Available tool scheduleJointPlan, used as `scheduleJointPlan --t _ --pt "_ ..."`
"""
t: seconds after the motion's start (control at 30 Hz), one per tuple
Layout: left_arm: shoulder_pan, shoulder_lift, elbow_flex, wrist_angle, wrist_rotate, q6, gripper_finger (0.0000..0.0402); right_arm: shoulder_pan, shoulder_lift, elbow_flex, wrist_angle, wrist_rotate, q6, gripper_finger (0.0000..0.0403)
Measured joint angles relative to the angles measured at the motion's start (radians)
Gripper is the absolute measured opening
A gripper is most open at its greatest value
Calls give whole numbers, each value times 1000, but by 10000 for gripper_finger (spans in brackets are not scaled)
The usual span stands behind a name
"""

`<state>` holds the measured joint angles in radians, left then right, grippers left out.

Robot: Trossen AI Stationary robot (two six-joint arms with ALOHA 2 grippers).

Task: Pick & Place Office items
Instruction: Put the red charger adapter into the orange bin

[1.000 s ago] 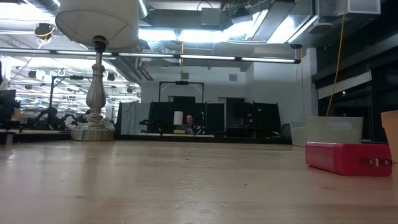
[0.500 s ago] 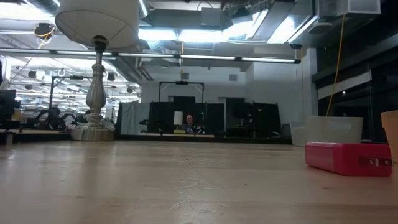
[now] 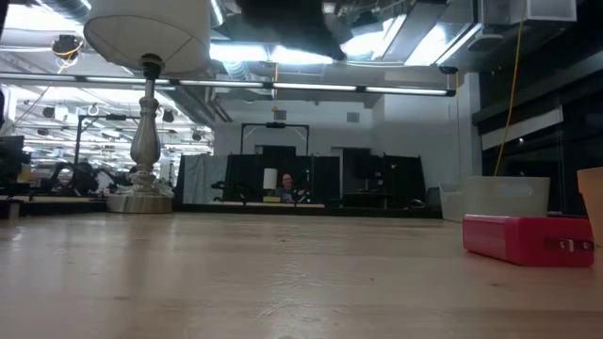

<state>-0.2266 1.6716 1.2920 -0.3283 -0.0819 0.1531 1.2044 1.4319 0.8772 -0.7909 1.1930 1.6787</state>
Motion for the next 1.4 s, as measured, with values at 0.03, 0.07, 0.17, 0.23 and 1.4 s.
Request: scheduleJointPlan --t 0.03,0.07,0.17,0.23,1.4 --pt "-2 35 10 -12 4 14 214 -7 0 0 68 55 -72 265" --pt "-6 70 22 -24 4 36 214 -14 0 0 140 94 -149 265" --pt "-18 179 75 -110 0 115 214 -36 0 0 350 157 -391 265" --pt "-28 252 126 -179 -17 162 214 -53 1 0 467 144 -539 265" --pt "18 308 728 -517 165 190 180 -420 1 27 632 -269 -879 265"
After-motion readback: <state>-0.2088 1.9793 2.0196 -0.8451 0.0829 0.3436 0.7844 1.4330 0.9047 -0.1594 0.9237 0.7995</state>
